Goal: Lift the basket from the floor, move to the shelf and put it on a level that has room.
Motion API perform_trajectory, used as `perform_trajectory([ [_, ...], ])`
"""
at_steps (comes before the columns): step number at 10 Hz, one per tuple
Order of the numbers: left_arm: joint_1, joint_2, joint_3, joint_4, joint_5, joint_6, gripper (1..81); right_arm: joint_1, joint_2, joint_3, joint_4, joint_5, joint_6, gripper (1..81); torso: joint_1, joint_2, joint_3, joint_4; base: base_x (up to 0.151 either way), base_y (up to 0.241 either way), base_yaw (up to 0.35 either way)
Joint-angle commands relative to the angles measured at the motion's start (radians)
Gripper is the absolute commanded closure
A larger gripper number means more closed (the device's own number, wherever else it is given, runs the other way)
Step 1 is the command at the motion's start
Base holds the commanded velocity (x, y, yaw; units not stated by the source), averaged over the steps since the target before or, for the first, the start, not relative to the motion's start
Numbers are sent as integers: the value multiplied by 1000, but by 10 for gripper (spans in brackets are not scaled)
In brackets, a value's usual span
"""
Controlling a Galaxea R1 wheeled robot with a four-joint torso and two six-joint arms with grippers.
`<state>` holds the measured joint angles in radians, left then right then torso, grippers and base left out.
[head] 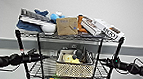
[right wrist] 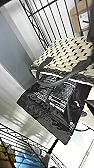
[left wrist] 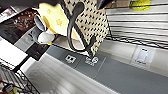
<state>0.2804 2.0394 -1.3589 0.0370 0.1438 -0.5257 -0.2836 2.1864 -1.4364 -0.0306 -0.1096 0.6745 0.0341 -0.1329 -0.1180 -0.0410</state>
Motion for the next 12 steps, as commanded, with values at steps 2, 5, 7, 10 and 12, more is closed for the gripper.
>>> perform_trajectory([
  [2,-24,-144,147,12,-79,0,10,76,-178,229,-2,64,11,10,0,0,0,0,0,0,0],
  [5,73,-227,250,-5,-78,-6,10,7,-274,329,6,65,46,10,0,0,0,0,0,0,0],
  [7,157,-274,308,-16,-76,-42,10,-73,-305,331,9,57,80,10,-1,0,1,0,0,0,0],
  [10,281,-327,346,-17,-46,-102,10,-165,-342,343,11,5,80,10,-1,-1,2,0,0,0,0],
  [12,398,-323,333,-3,-47,-97,10,-242,-343,338,-8,1,79,10,-2,-1,3,0,0,0,0],
])
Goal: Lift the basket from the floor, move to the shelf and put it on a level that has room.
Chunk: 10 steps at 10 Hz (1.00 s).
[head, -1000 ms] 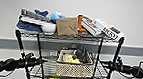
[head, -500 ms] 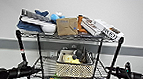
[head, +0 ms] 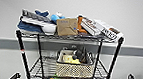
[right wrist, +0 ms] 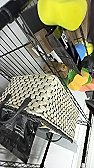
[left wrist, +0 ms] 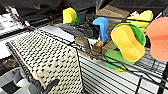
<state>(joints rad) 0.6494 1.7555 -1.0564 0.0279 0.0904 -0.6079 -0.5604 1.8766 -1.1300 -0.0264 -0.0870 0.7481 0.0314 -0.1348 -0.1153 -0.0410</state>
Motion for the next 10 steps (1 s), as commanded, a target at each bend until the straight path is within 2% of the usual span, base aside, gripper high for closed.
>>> perform_trajectory([
  [1,92,-28,9,9,-5,-10,10,-11,-31,26,-20,-22,4,10,0,0,0,0,0,0,0],
  [2,159,-10,-25,9,-9,-7,10,-64,-28,15,-32,-22,4,10,0,0,0,0,0,0,0],
  [4,297,70,-121,30,-87,5,10,-173,1,-37,-41,-17,2,10,0,0,0,0,0,0,0],
  [6,405,158,-232,56,-120,7,10,-281,77,-123,-41,-8,-4,10,0,-1,1,0,0,0,0],
  [8,471,219,-306,96,-147,8,10,-348,167,-210,-53,-8,-13,10,-1,-1,1,0,0,0,0],
  [10,523,266,-369,119,-166,8,10,-407,218,-258,-93,-7,-15,10,-2,-1,1,0,0,0,0],
])
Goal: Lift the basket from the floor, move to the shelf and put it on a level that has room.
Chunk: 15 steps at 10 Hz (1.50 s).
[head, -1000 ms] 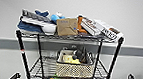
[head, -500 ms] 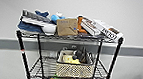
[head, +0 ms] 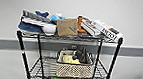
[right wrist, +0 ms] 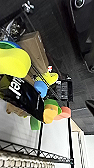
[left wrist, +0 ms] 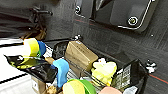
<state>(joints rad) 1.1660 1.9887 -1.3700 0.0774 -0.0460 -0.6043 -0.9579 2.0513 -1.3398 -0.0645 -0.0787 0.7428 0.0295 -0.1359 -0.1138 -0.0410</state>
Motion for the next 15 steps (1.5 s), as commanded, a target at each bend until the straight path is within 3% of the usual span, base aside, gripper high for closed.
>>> perform_trajectory([
  [1,31,82,-108,83,-32,4,10,-41,68,-79,-78,-15,-10,10,0,0,0,0,0,0,0],
  [10,168,478,-622,162,-31,17,10,-230,400,-532,-277,-15,-16,10,-1,-1,1,0,0,0,0],
  [15,196,611,-834,168,-25,17,10,-301,594,-835,-336,-13,-25,10,-1,-2,1,0,0,0,0],
])
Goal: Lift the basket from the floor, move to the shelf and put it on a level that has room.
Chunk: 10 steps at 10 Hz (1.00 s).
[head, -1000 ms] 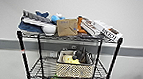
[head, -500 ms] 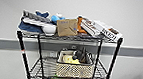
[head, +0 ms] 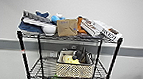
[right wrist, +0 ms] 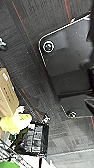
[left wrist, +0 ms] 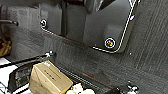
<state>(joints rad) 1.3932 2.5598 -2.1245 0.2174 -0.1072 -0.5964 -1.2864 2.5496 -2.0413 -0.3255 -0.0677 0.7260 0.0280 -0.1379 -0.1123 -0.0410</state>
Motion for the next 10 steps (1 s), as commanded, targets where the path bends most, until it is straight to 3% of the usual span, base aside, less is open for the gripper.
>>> perform_trajectory([
  [1,-29,60,-116,26,41,9,10,20,134,-194,-82,-24,-7,10,0,0,0,0,0,0,0],
  [7,-1,266,-463,28,50,9,10,-29,399,-586,-173,-27,-10,10,0,0,0,0,0,0,0],
  [10,-1,361,-615,28,50,7,10,-34,459,-667,-198,-38,-8,10,0,-1,0,0,0,0,0],
])
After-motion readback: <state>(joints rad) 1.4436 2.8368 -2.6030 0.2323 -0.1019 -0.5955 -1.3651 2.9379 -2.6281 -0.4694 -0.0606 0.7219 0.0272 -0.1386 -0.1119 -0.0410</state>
